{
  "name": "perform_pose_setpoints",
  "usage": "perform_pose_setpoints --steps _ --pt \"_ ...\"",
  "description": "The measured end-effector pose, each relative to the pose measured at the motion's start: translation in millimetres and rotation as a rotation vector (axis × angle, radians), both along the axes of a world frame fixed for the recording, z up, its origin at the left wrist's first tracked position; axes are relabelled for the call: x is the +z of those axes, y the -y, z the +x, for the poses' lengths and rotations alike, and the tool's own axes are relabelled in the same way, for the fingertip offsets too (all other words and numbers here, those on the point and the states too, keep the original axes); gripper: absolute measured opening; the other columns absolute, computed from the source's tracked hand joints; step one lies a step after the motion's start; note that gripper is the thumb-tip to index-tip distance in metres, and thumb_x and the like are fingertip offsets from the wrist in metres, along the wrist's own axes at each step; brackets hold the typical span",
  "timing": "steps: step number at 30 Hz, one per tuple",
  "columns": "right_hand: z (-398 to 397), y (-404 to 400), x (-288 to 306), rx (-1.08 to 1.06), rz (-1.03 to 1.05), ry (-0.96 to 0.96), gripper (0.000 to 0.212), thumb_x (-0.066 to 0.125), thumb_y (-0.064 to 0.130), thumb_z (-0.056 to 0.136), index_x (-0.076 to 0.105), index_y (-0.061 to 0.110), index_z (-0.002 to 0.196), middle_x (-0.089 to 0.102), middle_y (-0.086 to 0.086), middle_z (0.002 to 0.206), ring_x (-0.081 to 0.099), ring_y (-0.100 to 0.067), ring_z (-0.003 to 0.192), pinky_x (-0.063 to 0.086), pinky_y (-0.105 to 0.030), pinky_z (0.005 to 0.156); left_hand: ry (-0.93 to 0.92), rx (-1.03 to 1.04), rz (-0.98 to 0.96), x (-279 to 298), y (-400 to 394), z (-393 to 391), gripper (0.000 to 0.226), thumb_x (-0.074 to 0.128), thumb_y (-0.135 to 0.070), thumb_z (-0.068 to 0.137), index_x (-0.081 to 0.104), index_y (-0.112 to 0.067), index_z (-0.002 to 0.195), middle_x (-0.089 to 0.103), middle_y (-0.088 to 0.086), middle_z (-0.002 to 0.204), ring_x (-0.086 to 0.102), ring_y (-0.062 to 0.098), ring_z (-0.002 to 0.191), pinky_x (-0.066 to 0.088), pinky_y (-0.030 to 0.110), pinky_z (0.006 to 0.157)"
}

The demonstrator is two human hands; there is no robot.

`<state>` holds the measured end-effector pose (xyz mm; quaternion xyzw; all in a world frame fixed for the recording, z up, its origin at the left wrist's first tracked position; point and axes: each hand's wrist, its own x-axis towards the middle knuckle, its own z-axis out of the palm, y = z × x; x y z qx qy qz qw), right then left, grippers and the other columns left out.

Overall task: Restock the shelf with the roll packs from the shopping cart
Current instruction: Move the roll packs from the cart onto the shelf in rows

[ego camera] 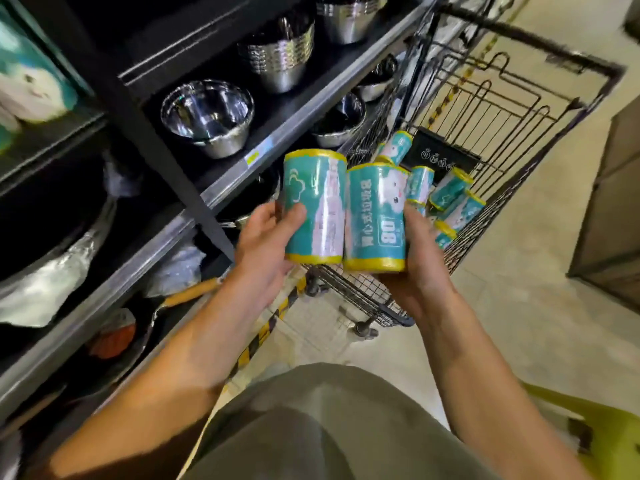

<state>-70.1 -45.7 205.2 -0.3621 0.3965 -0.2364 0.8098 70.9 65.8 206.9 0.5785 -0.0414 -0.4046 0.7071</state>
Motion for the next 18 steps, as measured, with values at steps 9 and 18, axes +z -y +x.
perform_pose_setpoints --steps 9,18 --pt "46.7 -62.6 -5.7 0.011 0.039 0.14 0.037 0.055 0.036 0.088 0.067 0.019 0.119 0.075 -0.008 0.114 0.073 -0.024 0.098 0.056 -0.044 0.088 0.386 -0.221 -0.085 1.1 -60.6 32.6 0.091 0.08 -0.007 0.071 0.038 -0.028 0.15 0.062 -0.008 0.136 0.059 0.011 0.125 0.048 0.039 0.105" --pt "54.3 -83.2 -10.0 -0.01 0.041 0.12 0.04 0.052 0.034 0.094 0.06 0.017 0.129 0.075 -0.005 0.108 0.072 -0.019 0.091 0.058 -0.039 0.082 0.524 -0.008 -0.032 10.9 -104.4 56.8 0.084 0.089 -0.027 0.047 0.046 -0.021 0.12 0.062 -0.002 0.104 0.065 -0.001 0.085 0.051 0.018 0.067"
